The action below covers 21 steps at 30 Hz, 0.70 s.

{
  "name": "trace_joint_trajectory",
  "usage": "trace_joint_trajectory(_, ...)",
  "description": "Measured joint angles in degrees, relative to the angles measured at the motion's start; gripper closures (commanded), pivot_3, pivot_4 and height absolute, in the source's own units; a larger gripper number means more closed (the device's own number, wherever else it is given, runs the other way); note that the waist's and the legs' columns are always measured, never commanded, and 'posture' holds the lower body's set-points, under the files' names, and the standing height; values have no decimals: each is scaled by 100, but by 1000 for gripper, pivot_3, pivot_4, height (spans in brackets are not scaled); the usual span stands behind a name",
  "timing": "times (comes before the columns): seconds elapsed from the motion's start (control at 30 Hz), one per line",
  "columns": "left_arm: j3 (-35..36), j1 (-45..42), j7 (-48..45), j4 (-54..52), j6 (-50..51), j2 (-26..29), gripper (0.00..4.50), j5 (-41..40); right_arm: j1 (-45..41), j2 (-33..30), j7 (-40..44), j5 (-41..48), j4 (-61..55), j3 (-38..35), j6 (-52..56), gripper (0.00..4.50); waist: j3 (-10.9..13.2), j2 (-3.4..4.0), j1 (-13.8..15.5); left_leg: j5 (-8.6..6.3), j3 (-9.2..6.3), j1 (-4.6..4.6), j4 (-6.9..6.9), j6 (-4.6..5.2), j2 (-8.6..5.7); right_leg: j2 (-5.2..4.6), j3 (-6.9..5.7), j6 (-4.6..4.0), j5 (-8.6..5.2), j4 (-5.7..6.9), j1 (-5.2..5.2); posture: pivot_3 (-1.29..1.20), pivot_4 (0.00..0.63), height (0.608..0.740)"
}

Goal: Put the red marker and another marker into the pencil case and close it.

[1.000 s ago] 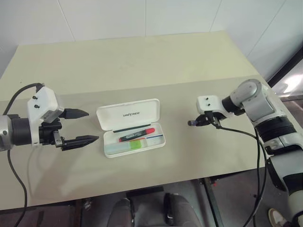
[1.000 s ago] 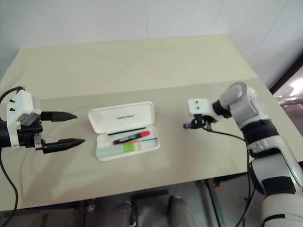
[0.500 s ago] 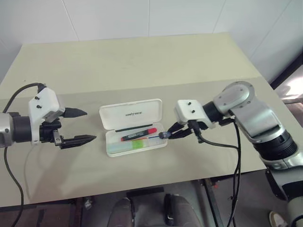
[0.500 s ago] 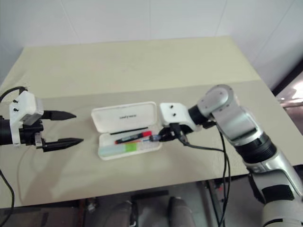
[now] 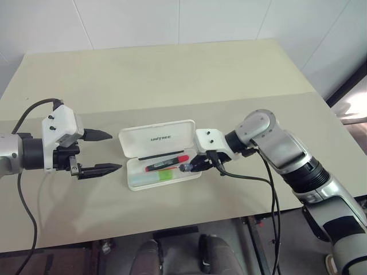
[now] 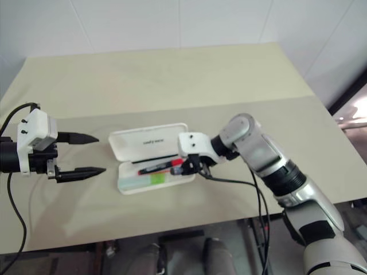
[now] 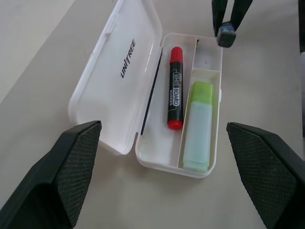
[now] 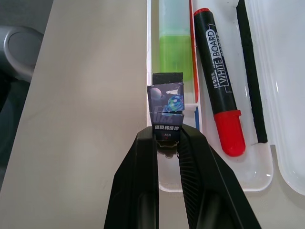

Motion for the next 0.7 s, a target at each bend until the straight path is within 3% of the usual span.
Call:
trace_joint_trajectory(0.47, 2, 58, 42, -111, 31, -112, 0, -6, -132, 191, 36, -357, 561, 129, -407, 4206, 0, 0, -2, 0, 0, 0, 0, -1, 1, 2, 0, 0, 0, 1, 0, 0, 150, 740)
trace_joint_trajectory(0.63, 2, 59, 77, -111, 31, -113, 0, -6, -132, 191, 40, -401, 606, 129, -456, 2503, 0, 0, -5, 0, 0, 0, -1, -1, 2, 2, 0, 0, 0, 1, 0, 0, 150, 740)
trace_joint_trajectory(0.67, 2, 58, 79, -111, 32, -113, 0, -5, -132, 192, 42, -401, 606, 129, -456, 2226, 0, 0, -5, 0, 0, 0, 0, -1, 2, 2, 0, 0, 0, 1, 0, 0, 150, 740)
trace_joint_trajectory(0.7, 2, 58, 81, -111, 32, -114, 0, -6, -132, 196, 43, -399, 606, 129, -447, 2226, 0, 0, -4, 0, 0, 0, 0, -1, 2, 2, 0, 0, 0, 1, 0, 0, 150, 740)
